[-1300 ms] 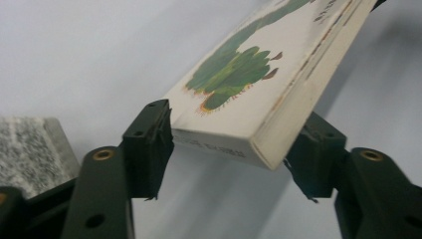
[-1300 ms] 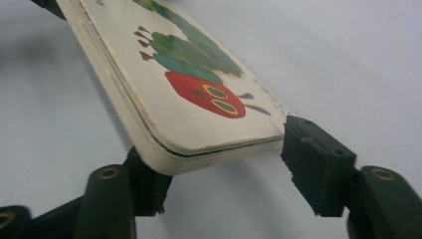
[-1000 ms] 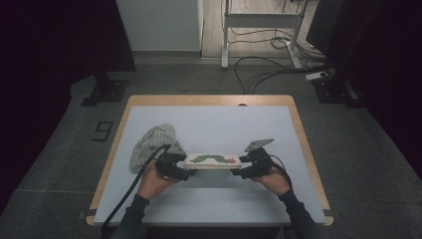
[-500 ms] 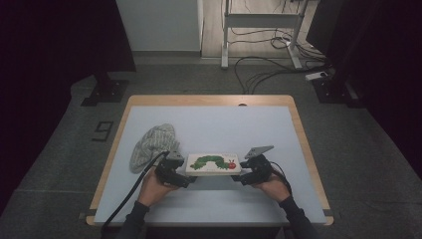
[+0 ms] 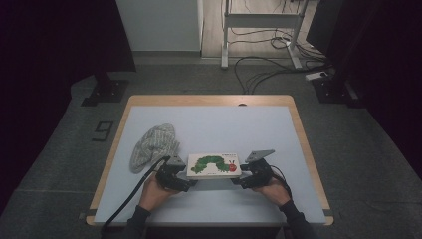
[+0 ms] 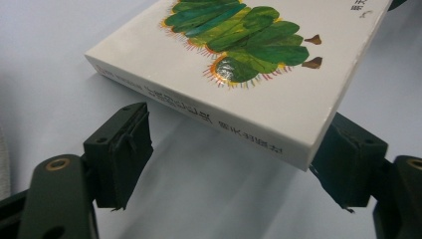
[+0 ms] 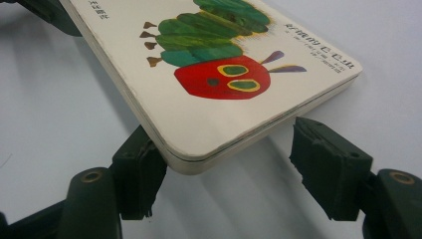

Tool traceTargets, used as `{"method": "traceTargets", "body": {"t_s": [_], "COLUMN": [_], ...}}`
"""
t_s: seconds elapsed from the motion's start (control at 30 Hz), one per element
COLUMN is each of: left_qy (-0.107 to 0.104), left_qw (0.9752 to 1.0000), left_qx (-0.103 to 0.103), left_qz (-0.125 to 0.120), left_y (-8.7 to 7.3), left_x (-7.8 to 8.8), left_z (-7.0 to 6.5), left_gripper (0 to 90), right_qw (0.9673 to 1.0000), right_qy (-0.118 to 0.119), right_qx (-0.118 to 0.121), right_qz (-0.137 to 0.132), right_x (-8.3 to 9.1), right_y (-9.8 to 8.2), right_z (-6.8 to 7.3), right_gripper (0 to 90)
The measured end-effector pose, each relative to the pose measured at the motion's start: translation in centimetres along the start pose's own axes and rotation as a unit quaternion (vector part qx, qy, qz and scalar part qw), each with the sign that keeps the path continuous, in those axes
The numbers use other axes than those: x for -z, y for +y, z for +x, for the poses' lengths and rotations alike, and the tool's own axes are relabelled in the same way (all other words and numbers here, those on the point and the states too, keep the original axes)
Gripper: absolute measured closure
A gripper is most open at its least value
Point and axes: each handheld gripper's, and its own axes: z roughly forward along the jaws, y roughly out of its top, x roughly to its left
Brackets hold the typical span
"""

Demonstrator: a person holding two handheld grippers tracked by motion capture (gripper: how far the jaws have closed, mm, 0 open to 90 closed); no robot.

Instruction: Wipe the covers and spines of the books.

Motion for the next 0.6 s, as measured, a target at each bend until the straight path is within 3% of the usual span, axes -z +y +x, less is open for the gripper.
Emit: {"method": "traceTargets", "body": {"t_s": [0.6], "left_qy": [-0.019], "left_qw": [0.9998], "left_qx": [-0.004], "left_qz": [0.008], "left_y": [-1.3], "left_x": [-0.8], "left_z": [-0.4], "left_gripper": [24.4], "right_qw": [0.9999], "right_qy": [-0.004], "right_qx": [0.008], "right_qz": [0.012], "right_x": [-0.6], "right_y": [-1.2], "right_z": [0.9], "right_gripper": [31.8]}}
